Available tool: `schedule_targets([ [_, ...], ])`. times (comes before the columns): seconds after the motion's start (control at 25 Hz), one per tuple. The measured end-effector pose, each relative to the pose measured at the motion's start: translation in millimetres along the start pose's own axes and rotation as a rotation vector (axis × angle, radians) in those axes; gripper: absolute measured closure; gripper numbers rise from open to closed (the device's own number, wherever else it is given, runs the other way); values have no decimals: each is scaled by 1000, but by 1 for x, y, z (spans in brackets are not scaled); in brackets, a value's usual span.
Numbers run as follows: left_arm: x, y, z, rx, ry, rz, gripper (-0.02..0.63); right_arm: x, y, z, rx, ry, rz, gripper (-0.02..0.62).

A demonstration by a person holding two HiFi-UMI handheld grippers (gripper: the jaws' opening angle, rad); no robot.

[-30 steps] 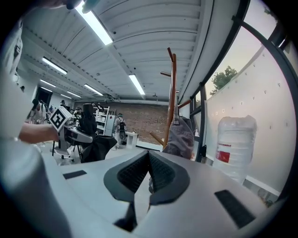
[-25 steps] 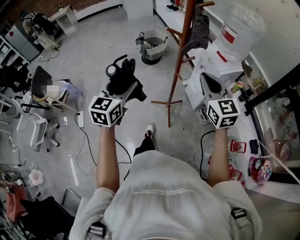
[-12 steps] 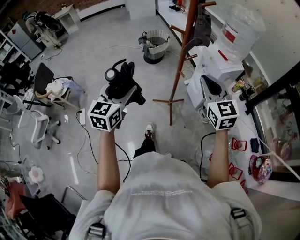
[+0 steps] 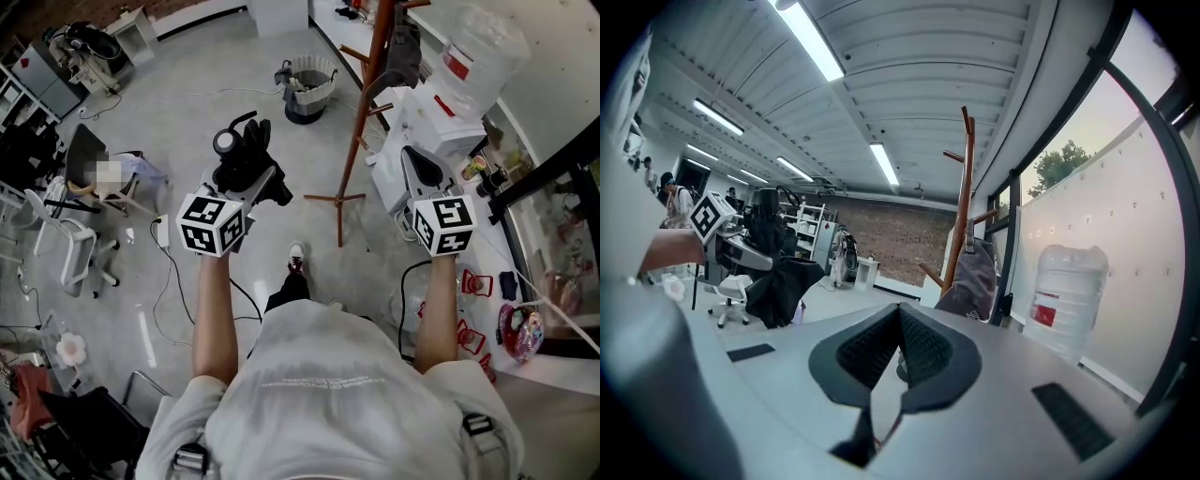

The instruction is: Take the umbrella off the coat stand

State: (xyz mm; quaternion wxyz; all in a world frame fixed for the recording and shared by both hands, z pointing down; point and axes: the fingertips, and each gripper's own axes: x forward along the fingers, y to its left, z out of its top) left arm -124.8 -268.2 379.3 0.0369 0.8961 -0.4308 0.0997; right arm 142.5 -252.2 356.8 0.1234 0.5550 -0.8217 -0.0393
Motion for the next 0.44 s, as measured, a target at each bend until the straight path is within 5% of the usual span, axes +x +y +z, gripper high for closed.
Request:
schedule_targets([
  [0.44, 13, 4, -7, -7, 17, -14, 305, 10, -2, -8, 0, 22, 1, 572],
])
